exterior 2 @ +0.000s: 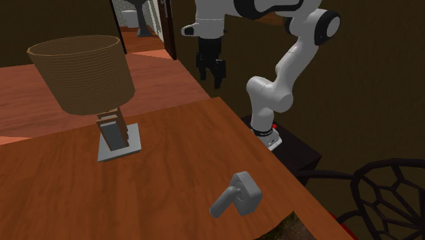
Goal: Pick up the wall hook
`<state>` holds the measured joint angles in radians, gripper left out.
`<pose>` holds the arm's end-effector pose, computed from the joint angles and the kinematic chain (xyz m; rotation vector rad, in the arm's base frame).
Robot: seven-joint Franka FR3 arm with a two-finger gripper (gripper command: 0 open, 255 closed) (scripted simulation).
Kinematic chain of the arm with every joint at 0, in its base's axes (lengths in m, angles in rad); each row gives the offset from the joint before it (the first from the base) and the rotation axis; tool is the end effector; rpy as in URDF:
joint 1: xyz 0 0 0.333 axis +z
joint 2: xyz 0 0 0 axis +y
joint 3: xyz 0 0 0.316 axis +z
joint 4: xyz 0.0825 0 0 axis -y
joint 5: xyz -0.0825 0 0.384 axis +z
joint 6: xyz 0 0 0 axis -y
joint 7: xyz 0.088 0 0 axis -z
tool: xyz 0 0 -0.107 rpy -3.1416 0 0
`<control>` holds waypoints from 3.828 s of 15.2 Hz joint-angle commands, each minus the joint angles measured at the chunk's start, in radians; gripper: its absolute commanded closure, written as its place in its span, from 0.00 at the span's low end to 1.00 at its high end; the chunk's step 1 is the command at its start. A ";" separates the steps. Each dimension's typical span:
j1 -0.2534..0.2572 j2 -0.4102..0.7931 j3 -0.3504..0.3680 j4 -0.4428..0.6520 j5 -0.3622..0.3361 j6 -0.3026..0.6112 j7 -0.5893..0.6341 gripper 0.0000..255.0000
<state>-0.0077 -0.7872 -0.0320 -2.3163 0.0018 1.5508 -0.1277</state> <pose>0.3047 -0.0153 0.6077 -3.1150 -0.1515 -0.0363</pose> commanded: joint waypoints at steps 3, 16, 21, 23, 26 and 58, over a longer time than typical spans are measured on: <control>0.011 0.038 0.045 0.016 0.029 0.004 0.056 0.00; 0.066 0.394 0.304 0.234 0.155 0.033 0.412 0.00; 0.086 0.574 0.388 0.373 0.159 0.036 0.553 0.00; 0.097 0.653 0.417 0.438 0.152 0.034 0.611 0.00; 0.120 0.779 0.455 0.546 0.132 0.025 0.698 0.00; 0.177 0.982 0.491 0.744 0.088 -0.012 0.826 1.00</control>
<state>0.1692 0.1943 0.4585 -1.5841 0.0896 1.5509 0.6973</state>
